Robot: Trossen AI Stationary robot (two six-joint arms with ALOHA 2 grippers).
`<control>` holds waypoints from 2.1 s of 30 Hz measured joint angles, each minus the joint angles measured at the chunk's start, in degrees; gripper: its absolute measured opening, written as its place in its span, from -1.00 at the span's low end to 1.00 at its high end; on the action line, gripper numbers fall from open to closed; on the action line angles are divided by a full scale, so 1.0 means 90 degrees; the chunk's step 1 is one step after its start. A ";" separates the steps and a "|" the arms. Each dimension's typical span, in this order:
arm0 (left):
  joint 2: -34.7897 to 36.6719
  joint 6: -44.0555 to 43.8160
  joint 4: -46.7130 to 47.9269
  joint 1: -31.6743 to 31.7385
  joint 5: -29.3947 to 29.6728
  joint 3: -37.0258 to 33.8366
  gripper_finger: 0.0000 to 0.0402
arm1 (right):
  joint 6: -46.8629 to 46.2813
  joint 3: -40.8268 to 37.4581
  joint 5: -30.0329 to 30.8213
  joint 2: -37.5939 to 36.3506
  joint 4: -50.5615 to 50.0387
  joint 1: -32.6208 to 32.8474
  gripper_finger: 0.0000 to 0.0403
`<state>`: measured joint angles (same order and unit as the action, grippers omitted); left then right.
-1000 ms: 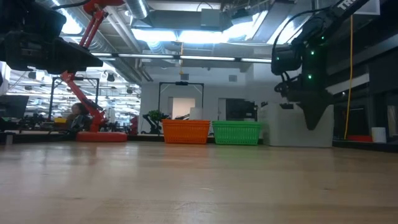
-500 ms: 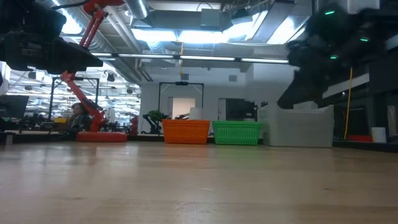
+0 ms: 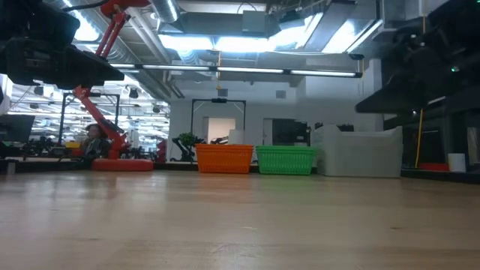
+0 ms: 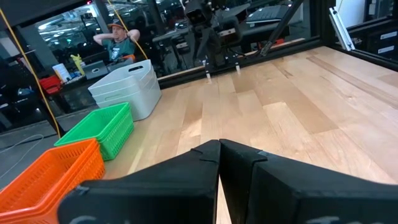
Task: Stack baskets by color
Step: Return to Home Position
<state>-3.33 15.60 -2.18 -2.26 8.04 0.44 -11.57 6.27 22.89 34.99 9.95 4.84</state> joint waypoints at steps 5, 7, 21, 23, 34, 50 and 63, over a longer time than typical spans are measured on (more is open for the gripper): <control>0.0000 0.0001 -0.0002 -0.0001 0.0000 0.0001 -1.00 | 0.0599 -0.0227 0.0018 -0.0795 -0.0229 0.0000 -0.70; 0.0000 0.0000 -0.0002 -0.0002 0.0002 0.0001 -1.00 | 0.0801 -0.0367 0.0020 -0.1154 -0.0265 0.0000 -0.70; -0.0002 -0.0001 -0.0002 0.0000 -0.0001 0.0001 -1.00 | 0.1910 -0.0654 0.0127 -0.2942 -0.0596 -0.0005 -0.70; -0.0002 0.0002 -0.0002 -0.0001 0.0002 0.0001 -1.00 | 0.1796 -0.0654 0.0157 -0.2985 -0.0596 -0.0005 -0.70; -0.0002 0.0000 -0.0002 -0.0002 0.0002 -0.0001 -1.00 | 0.1656 -0.0654 0.0166 -0.2988 -0.0596 -0.0005 -0.70; 0.0353 -0.0001 0.0014 0.0000 0.0012 0.0001 -1.00 | 0.1657 -0.0654 0.0166 -0.2988 -0.0594 -0.0005 -0.70; 0.0352 -0.0001 0.0001 0.0000 0.0006 0.0001 -1.00 | 0.1658 -0.0654 0.0166 -0.2988 -0.0592 -0.0005 -0.70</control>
<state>-0.16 15.59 -2.17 -2.26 8.10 0.45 3.36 0.38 24.38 8.10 4.62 4.80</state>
